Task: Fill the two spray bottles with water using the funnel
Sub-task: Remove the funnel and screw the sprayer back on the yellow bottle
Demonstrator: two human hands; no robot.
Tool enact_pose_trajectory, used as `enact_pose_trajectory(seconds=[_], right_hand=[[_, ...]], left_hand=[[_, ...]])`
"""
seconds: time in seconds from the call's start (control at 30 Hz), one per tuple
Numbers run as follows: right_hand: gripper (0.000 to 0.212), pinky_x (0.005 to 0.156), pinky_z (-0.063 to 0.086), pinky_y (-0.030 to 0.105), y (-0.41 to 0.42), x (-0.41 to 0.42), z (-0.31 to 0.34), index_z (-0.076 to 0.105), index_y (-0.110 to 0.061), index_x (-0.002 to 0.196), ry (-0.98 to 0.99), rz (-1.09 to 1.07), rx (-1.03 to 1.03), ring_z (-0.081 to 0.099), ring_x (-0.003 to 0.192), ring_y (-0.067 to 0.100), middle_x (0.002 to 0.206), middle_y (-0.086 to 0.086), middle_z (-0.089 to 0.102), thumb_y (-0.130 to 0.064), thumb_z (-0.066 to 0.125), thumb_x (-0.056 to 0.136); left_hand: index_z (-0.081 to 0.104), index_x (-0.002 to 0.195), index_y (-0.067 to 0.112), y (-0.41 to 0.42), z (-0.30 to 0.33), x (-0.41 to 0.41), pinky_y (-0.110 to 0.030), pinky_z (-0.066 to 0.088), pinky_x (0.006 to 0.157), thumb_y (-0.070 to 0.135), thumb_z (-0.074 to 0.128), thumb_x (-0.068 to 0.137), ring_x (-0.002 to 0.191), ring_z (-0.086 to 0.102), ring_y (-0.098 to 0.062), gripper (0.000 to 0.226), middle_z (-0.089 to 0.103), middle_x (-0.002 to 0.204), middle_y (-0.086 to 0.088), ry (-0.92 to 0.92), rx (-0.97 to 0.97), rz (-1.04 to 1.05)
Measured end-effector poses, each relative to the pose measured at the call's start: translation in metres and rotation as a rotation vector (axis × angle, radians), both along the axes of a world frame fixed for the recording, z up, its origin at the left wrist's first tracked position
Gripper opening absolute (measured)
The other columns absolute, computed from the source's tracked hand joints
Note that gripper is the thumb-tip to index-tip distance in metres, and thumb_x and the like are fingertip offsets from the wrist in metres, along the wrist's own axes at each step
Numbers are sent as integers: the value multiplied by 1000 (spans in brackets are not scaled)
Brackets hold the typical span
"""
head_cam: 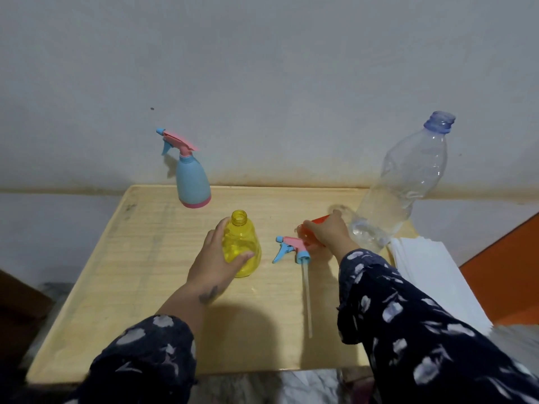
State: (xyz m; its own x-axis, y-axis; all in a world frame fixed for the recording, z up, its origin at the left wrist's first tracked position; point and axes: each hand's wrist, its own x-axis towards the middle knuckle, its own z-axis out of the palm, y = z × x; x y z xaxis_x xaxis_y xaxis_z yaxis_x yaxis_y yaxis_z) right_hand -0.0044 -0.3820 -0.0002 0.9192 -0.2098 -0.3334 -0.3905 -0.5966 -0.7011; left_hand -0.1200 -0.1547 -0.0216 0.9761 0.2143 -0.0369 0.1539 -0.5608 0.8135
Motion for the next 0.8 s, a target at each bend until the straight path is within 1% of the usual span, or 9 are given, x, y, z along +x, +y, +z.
enact_pose_trajectory(seconds=[0.1, 0.17, 0.23, 0.3, 0.47, 0.6, 0.67, 0.73, 0.8], right_hand=[[89, 79, 47, 27, 4, -8, 1, 14, -10, 149, -63, 27, -47, 53, 111, 25, 141, 16, 38, -32, 70, 84], [84, 93, 46, 38, 7, -13, 2, 19, -15, 147, -205, 53, -203, 46, 123, 34, 145, 17, 28, -31, 71, 82], [61, 88, 49, 39, 11, -24, 3, 33, -12, 136, -326, 75, -305, 54, 113, 32, 135, 15, 41, -25, 66, 86], [42, 76, 48, 35, 15, -33, -1, 41, -12, 127, -251, 154, -353, 59, 99, 26, 120, 10, 56, -23, 58, 90], [44, 72, 42, 28, 17, -44, -22, 45, -9, 128, 20, 252, -245, 54, 90, 19, 117, 6, 59, -28, 57, 90], [21, 69, 49, 29, 20, -40, -27, 60, -11, 103, 35, 205, -196, 56, 81, 18, 94, 3, 59, -17, 63, 82], [20, 67, 53, 30, 23, -37, -26, 57, -14, 93, 44, 167, -142, 60, 83, 19, 89, 1, 59, -16, 69, 77], [25, 62, 51, 28, 26, -34, -21, 55, -13, 93, 36, 133, -82, 61, 82, 19, 89, 1, 60, -17, 72, 75], [28, 69, 57, 35, 31, -30, -12, 57, -9, 100, 23, 115, -13, 66, 83, 21, 90, 5, 65, -14, 72, 76]], left_hand=[[17, 151, 33, 0, 0, 0, -26, 33, 94, 42, 71, 83, 133, 38, -17, 88, 31, 150, 4, 1, -3, 4], [16, 151, 33, 0, 1, 1, -27, 33, 95, 42, 71, 82, 134, 37, -18, 89, 29, 152, 3, 2, -5, 2], [17, 151, 33, -1, 0, 1, -27, 33, 94, 41, 72, 82, 133, 37, -18, 88, 30, 151, 3, 4, -13, -1], [18, 150, 33, -1, 0, 0, -27, 34, 92, 40, 72, 82, 132, 39, -18, 87, 31, 149, 3, -5, -27, -1], [18, 150, 33, -1, 1, -1, -27, 34, 91, 40, 72, 82, 130, 40, -18, 87, 32, 148, 3, -14, -43, -6], [17, 150, 34, 0, 1, -1, -27, 35, 92, 41, 72, 83, 130, 39, -18, 87, 30, 149, 4, -12, -50, -9], [17, 150, 35, 0, 1, -1, -27, 35, 92, 41, 72, 82, 131, 38, -18, 87, 30, 149, 5, -9, -51, -11], [17, 150, 35, 0, 1, 0, -27, 34, 91, 41, 71, 83, 130, 39, -17, 87, 30, 148, 5, -8, -47, -16], [18, 149, 35, 1, 1, -1, -27, 34, 90, 41, 72, 82, 130, 39, -17, 86, 31, 147, 4, -16, -42, -21]])
